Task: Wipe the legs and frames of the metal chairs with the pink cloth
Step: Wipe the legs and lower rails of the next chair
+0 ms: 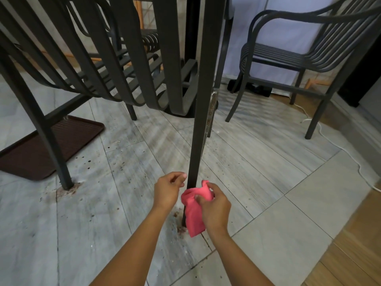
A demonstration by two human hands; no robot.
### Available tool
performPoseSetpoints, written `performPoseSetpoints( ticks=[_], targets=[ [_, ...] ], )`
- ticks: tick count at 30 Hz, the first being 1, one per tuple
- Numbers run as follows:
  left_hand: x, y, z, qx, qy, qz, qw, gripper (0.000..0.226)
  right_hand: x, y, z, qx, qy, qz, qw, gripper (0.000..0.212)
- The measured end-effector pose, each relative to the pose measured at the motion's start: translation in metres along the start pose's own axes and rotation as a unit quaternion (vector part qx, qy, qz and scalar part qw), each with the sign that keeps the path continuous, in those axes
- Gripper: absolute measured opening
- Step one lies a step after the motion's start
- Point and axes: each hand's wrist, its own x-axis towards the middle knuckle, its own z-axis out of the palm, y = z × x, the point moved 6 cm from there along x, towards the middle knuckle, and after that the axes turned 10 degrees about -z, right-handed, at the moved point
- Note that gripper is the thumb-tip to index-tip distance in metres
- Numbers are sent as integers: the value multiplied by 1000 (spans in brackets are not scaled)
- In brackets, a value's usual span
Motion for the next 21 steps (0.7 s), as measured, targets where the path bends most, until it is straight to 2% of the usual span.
performPoseSetpoints(
  ticks=[3, 8, 16, 21],
  targets=[
    [-1, 1, 6, 20, -16, 3, 1000, 12, 4, -7, 15, -32, -27, -41, 998, 38],
    [5, 0, 8, 34, -3, 20, 999, 8, 11, 6, 28, -41, -8, -37, 998, 27],
    [13, -3, 8, 44, -21, 54, 997, 9, 11, 35, 41, -63, -10, -47, 997, 35],
    [18, -7, 9, 35, -22, 57, 998, 10, 11, 46, 47, -45, -6, -28, 999, 22]
  ],
)
